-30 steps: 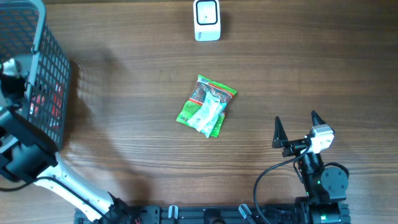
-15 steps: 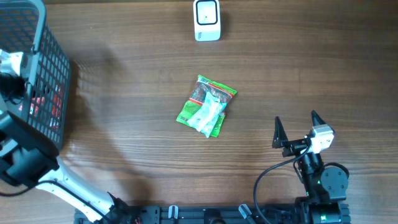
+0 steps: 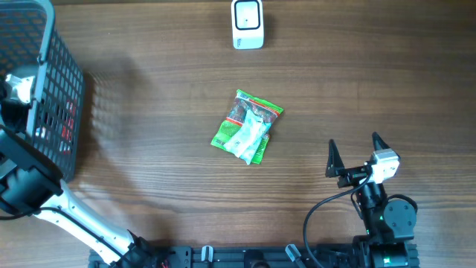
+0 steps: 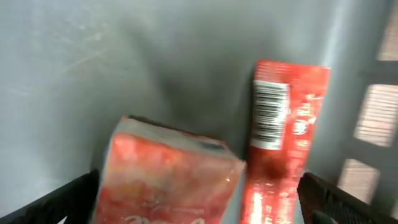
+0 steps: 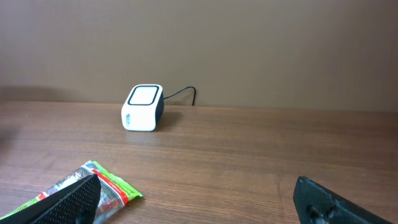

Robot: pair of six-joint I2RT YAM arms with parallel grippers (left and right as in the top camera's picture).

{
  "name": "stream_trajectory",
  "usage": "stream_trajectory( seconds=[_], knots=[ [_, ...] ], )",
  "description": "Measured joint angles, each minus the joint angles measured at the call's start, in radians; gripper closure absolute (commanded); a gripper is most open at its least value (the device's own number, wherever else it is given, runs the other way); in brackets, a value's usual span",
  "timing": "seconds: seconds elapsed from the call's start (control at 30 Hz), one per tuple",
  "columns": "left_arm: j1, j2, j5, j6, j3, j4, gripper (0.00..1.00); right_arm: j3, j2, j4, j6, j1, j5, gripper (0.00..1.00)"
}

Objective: Scan the item barcode
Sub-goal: 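Reach the left gripper back into the basket and grasp the red box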

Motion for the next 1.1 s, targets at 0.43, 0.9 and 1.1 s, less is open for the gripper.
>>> stream_trajectory(
  seconds=[0.43, 0.9, 1.1],
  knots=[
    [0.000, -0.025, 0.049, 0.039, -0.061, 0.047, 0.03, 0.000, 0.000, 0.000, 0.000, 0.000, 0.000, 0.00],
    [0.000, -0.091, 0.044, 0.041, -0.209, 0.224, 0.13, 0.000, 0.000, 0.000, 0.000, 0.000, 0.000, 0.00],
    [-0.006, -0.093, 0.029, 0.040, -0.218, 0.235, 0.00, 0.000, 0.000, 0.000, 0.000, 0.000, 0.000, 0.00]
  ],
)
